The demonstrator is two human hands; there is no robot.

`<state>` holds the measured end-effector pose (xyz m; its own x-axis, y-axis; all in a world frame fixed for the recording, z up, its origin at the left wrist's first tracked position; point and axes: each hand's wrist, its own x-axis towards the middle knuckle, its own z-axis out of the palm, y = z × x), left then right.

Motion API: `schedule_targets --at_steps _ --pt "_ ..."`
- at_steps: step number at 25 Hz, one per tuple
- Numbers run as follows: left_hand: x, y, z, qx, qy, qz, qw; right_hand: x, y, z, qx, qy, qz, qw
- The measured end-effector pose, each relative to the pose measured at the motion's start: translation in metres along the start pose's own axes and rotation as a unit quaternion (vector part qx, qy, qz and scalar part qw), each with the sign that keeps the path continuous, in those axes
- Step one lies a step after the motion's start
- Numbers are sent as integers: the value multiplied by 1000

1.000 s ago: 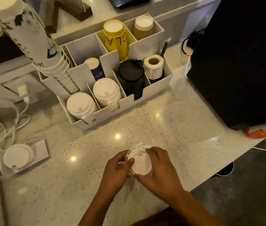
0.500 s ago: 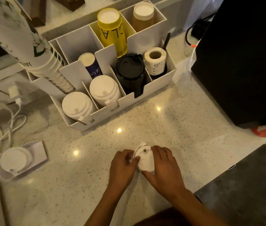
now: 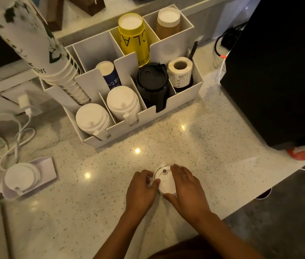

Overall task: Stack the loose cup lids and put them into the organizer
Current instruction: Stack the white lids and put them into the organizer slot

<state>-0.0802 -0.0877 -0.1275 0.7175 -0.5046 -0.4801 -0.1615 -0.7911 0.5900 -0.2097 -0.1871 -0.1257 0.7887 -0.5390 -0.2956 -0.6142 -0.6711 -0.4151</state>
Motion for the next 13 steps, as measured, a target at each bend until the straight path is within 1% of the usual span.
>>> schedule_targets --at_steps 2,4,10,13 --pt "-4 0 3 -2 5 3 1000 0 7 0 38 -4 -6 999" --pt "-8 -1 6 -13 9 3 1000 0 14 -1 50 -16 -22 998" --pt "-16 -4 17 -25 44 10 999 4 16 -1 1 -51 -33 998" --pt "-10 -1 17 -28 39 -5 999 5 16 -5 -14 -69 -33 997"
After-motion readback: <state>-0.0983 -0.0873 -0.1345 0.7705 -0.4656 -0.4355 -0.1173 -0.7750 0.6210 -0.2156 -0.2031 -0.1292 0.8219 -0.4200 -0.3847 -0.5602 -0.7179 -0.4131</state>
